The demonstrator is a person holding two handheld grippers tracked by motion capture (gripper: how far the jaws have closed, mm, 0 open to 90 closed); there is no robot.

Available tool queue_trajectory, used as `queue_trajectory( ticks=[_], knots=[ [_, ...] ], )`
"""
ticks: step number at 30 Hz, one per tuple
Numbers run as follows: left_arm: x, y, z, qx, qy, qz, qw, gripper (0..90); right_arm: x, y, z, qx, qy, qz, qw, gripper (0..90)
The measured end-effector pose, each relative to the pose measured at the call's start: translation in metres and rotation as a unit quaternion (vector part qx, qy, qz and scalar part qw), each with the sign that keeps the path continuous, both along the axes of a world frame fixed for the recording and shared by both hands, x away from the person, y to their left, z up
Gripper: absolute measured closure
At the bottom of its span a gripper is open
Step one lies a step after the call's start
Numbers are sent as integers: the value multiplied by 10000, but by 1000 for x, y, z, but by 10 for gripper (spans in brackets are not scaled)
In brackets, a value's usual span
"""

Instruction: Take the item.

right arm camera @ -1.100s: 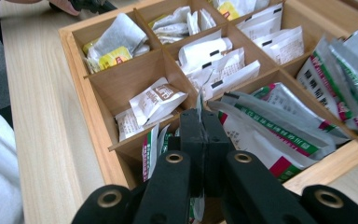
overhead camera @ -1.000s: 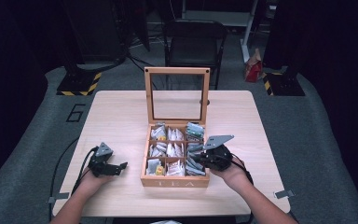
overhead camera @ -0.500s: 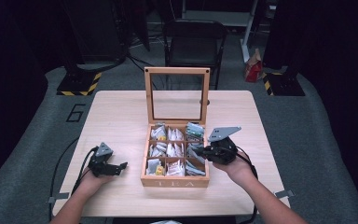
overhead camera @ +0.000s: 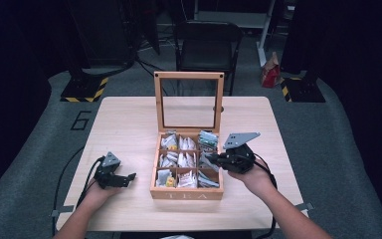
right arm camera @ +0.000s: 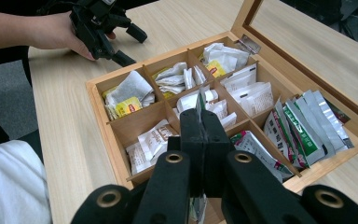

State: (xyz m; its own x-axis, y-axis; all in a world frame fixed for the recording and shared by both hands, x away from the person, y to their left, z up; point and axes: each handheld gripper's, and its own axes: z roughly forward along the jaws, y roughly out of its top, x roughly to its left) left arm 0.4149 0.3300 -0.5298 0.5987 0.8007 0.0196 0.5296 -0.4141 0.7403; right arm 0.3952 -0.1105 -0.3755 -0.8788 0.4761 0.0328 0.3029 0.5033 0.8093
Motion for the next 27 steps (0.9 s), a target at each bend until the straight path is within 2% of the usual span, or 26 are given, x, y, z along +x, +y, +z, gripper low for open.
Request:
queue_trajectory(
  ticks=[14,27],
  knots=[
    [0,0,0,15,8,-8,10000,118,0,-2,7,2,-74,-53,10000,900],
    [0,0,0,9,10,-4,10000,118,5,-19,13,7,-160,-304,9994,900]
  ],
)
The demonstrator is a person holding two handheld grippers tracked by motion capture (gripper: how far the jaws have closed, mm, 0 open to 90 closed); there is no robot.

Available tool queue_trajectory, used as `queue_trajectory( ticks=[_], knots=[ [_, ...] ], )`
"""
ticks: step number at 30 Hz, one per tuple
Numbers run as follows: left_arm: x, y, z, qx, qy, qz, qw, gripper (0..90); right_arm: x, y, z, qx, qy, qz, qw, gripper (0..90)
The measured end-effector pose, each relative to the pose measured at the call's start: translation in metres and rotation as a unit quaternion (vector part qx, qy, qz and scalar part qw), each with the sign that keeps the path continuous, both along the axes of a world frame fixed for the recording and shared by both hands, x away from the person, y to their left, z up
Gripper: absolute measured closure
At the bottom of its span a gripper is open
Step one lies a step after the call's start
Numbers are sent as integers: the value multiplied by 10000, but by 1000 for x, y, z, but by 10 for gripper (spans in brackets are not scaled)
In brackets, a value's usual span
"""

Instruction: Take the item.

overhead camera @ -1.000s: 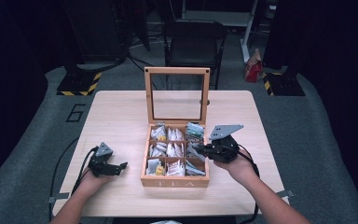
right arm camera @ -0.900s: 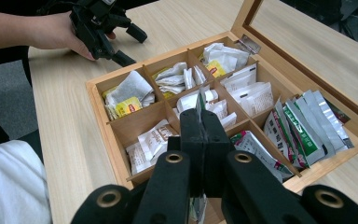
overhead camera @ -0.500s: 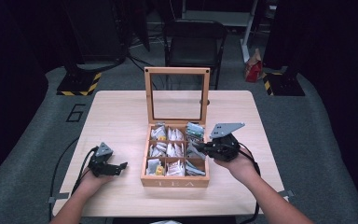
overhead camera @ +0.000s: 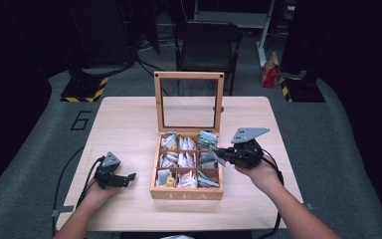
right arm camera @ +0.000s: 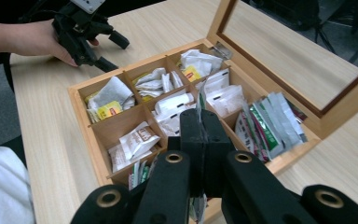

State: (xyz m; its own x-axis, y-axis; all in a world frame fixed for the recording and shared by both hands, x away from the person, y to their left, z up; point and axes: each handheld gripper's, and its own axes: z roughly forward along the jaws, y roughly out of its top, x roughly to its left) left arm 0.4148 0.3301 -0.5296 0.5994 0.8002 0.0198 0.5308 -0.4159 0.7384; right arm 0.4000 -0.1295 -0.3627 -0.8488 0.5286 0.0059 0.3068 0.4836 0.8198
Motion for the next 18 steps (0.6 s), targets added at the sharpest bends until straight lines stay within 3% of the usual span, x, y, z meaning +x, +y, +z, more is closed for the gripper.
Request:
queue_trajectory(
  ticks=[18],
  knots=[
    [0,0,0,0,1,1,10000,118,8,-36,8,55,-90,-500,9987,900]
  ],
)
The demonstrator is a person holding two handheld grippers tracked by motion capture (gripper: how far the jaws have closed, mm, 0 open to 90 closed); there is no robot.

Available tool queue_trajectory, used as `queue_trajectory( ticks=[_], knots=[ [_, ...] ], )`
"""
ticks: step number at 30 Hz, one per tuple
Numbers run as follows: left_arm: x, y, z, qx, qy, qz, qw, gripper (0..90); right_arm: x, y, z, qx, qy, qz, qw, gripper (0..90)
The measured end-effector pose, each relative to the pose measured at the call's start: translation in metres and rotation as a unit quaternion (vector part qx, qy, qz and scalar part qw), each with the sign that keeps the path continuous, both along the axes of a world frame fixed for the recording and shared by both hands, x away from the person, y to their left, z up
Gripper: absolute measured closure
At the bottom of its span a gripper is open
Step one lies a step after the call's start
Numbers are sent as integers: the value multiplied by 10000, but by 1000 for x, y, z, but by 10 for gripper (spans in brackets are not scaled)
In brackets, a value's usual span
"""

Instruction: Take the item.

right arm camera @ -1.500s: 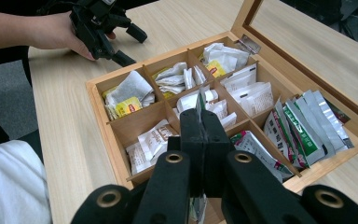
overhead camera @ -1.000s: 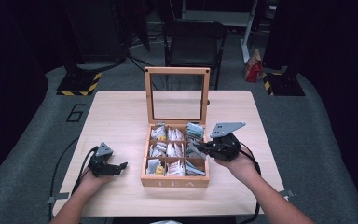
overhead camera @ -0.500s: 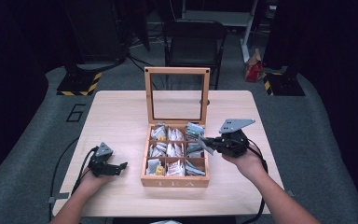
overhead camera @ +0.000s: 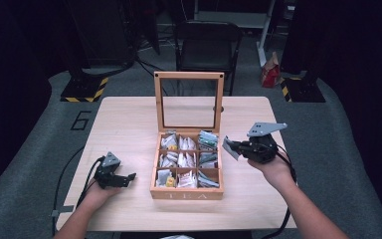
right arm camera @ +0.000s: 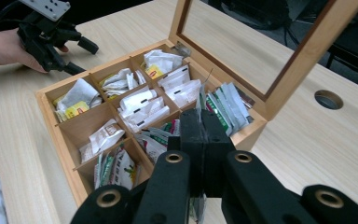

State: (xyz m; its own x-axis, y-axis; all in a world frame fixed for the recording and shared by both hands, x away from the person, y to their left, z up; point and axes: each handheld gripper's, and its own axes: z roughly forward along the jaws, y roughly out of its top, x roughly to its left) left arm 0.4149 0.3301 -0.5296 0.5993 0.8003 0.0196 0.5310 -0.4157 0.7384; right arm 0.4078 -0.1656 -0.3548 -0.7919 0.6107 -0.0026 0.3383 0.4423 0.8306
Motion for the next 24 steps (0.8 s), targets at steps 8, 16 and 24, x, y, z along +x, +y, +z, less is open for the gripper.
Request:
queue_trajectory(
  ticks=[8,16,24],
  knots=[
    [0,0,0,14,-9,-9,10000,118,4,-15,3,-46,-78,-182,9998,900],
    [0,0,0,-1,-1,0,10000,118,8,-30,3,-68,-72,-418,9991,900],
    [0,0,0,7,-7,-3,10000,118,11,-40,-1,-88,-78,-600,9981,900]
  ],
)
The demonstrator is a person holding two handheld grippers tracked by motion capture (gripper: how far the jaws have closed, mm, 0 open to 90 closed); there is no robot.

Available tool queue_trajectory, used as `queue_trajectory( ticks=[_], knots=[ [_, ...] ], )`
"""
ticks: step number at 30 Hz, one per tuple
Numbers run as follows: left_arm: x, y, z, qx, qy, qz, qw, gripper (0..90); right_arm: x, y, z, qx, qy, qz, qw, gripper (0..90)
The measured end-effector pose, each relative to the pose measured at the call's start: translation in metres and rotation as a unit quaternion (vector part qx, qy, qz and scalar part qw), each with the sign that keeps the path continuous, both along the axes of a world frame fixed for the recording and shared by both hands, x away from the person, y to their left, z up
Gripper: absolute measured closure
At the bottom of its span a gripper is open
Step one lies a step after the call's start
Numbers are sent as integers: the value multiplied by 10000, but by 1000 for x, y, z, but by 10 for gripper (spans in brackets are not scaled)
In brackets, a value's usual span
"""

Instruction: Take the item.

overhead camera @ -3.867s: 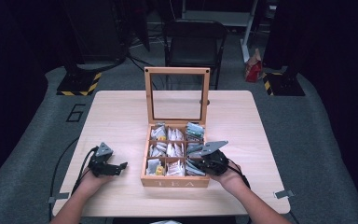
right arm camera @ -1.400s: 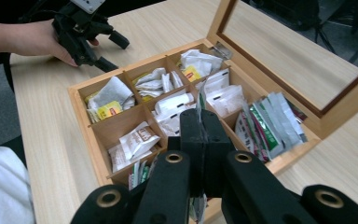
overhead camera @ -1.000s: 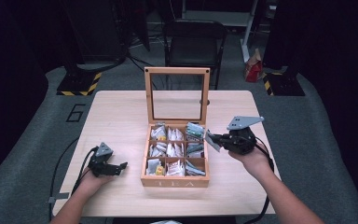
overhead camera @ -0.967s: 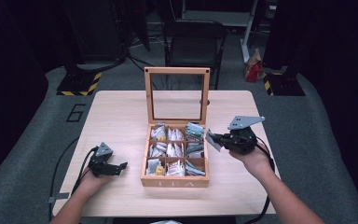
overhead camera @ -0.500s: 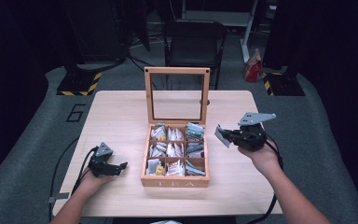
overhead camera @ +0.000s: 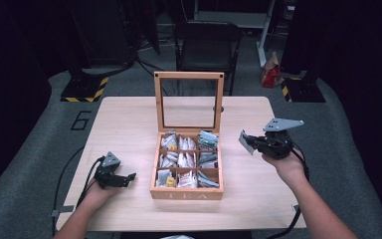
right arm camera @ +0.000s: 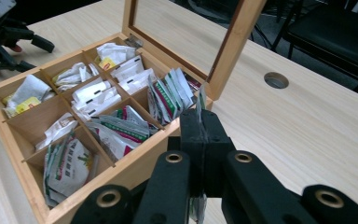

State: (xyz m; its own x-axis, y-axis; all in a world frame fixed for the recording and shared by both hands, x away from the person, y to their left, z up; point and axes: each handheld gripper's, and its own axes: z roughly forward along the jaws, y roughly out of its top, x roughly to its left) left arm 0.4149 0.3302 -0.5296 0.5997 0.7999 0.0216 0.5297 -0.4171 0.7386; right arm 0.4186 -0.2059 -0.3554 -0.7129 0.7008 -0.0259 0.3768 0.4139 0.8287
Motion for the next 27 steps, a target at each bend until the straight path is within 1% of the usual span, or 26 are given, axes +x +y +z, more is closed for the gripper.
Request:
queue_trajectory(
  ticks=[5,18,27],
  knots=[
    [0,0,0,-9,5,4,10000,118,2,-5,-5,12,38,-139,9999,900],
    [0,0,0,-11,7,4,10000,117,6,-8,-20,-38,40,-239,9997,900],
    [0,0,0,-10,5,4,10000,118,9,-5,-31,-17,76,-285,9996,900]
  ],
)
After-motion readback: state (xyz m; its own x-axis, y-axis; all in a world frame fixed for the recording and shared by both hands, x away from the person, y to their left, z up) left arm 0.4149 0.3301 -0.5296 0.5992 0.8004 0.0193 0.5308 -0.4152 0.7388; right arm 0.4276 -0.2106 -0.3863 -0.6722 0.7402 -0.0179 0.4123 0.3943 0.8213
